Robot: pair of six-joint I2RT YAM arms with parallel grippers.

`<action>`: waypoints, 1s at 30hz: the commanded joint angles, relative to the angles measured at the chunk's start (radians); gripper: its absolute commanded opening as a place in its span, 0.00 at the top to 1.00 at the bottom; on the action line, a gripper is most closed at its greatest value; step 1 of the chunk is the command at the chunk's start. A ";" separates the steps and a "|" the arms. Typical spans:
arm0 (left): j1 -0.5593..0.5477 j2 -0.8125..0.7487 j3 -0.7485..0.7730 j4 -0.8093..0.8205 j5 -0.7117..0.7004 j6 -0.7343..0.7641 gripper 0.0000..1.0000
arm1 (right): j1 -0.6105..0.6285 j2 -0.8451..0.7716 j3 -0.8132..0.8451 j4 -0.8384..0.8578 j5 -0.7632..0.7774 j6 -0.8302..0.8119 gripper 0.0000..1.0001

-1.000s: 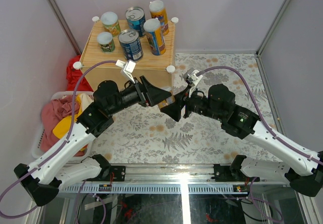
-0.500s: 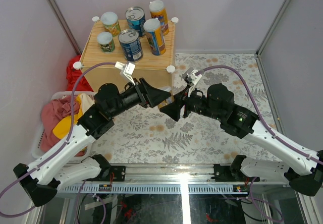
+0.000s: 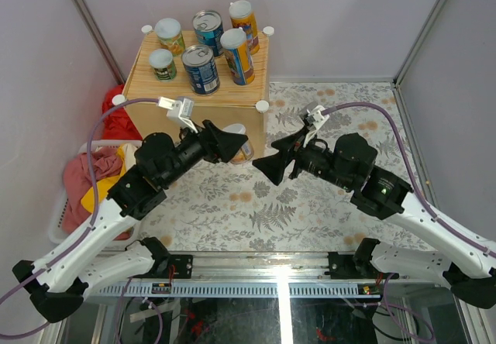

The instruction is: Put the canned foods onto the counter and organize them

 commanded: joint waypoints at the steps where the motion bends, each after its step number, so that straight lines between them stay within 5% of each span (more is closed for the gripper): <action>1: -0.001 -0.032 0.098 0.049 -0.170 0.111 1.00 | 0.003 -0.018 -0.010 0.047 0.064 0.009 0.11; 11: -0.002 0.048 0.344 0.015 -0.560 0.503 1.00 | 0.001 -0.049 -0.063 0.029 0.202 -0.022 0.11; 19: 0.012 0.156 0.409 0.192 -0.833 0.819 1.00 | 0.001 -0.051 -0.082 0.025 0.269 -0.065 0.10; 30: 0.448 0.324 0.498 -0.012 -0.526 0.509 1.00 | 0.001 -0.063 -0.109 0.038 0.306 -0.095 0.08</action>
